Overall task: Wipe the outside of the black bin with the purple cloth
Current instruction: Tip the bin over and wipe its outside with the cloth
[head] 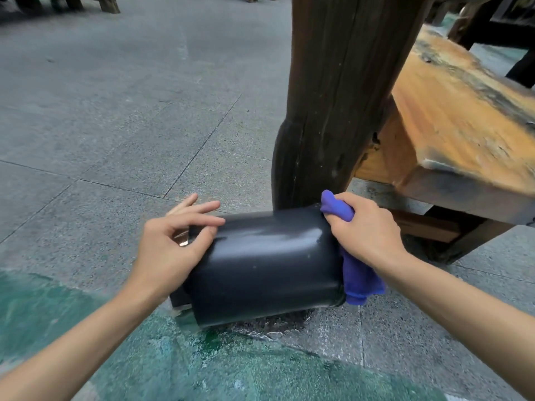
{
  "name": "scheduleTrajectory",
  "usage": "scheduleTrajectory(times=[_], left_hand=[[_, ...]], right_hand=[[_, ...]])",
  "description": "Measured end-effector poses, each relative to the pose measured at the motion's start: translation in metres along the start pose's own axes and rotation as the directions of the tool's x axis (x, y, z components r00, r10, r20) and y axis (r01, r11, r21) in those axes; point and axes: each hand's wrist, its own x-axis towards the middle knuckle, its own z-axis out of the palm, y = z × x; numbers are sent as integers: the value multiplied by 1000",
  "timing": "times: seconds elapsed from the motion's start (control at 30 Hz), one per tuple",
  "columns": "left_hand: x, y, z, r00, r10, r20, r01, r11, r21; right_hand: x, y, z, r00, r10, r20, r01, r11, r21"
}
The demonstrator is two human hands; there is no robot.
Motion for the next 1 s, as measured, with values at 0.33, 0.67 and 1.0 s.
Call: scheduleTrajectory(times=[0.33,0.67,1.0], left_hand=[[29,10,-45,984,-160,75,169,978,-120],[30,4,-45,978,-181,107,157,967,203],[14,43,26,908,68,413,-350,665,659]], right_hand=[[8,-38,-9,976,138,166,-183,938,296],[8,-41,17,977,163,135,-190,958,216],[13,-48,18,996,-26,84,27,1000,-8]])
